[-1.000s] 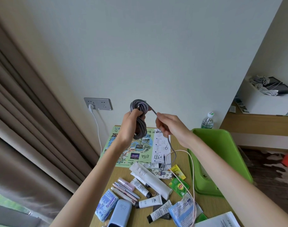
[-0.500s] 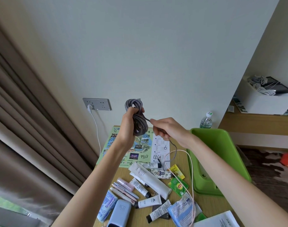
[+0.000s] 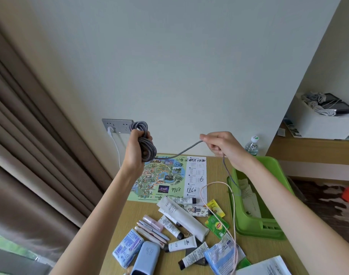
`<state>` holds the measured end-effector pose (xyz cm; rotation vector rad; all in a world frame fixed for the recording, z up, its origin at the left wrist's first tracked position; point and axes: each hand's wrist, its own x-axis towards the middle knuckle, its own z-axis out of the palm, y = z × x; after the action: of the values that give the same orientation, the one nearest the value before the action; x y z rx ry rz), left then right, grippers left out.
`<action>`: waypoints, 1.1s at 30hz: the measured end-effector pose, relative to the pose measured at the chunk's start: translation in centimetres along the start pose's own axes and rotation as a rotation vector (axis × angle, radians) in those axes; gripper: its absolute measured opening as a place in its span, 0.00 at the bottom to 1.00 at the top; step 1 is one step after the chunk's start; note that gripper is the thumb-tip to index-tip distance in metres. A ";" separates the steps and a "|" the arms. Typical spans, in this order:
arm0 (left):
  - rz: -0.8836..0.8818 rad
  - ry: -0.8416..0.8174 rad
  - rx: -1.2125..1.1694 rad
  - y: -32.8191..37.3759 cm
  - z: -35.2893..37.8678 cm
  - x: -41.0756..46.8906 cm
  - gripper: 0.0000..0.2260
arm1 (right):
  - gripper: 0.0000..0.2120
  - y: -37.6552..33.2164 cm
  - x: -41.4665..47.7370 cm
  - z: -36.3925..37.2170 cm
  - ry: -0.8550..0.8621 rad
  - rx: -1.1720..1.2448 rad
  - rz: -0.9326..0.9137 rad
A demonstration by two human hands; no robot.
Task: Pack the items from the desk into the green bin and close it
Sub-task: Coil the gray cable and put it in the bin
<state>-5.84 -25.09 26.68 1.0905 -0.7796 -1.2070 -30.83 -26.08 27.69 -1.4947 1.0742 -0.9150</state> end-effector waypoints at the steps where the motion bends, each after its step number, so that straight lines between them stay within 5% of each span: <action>1: -0.010 -0.002 0.050 -0.1 -0.1 -0.1 0.10 | 0.20 -0.1 0.1 -0.1 -0.014 0.003 -0.004; 6: -0.096 -0.104 0.473 -0.4 0.5 -0.9 0.11 | 0.15 -1.2 0.5 0.5 -0.101 -0.035 -0.068; 16: -0.111 -0.667 0.725 -1.6 2.9 -3.3 0.25 | 0.15 -3.2 0.7 2.1 -0.106 -0.117 -0.155; 18: -0.112 -0.684 0.805 -2.0 3.4 -3.6 0.24 | 0.15 -3.3 0.7 2.5 -0.120 -0.123 -0.167; 21: -0.157 -0.647 0.815 -2.2 4.0 -3.7 0.10 | 0.15 -2.9 0.9 2.8 -0.081 -0.168 -0.190; 25: -0.168 -0.651 0.765 -2.2 4.3 -3.8 0.11 | 0.12 -2.1 1.0 2.5 -0.041 -0.267 -0.212; 33: -0.143 -0.685 0.731 -1.9 3.9 -3.4 0.09 | 0.11 -2.5 0.4 1.4 -0.243 -0.287 -0.125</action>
<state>-10.80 -22.72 26.43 1.3290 -1.7921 -1.4819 -29.02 -25.92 29.90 -1.8752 0.9701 -0.6598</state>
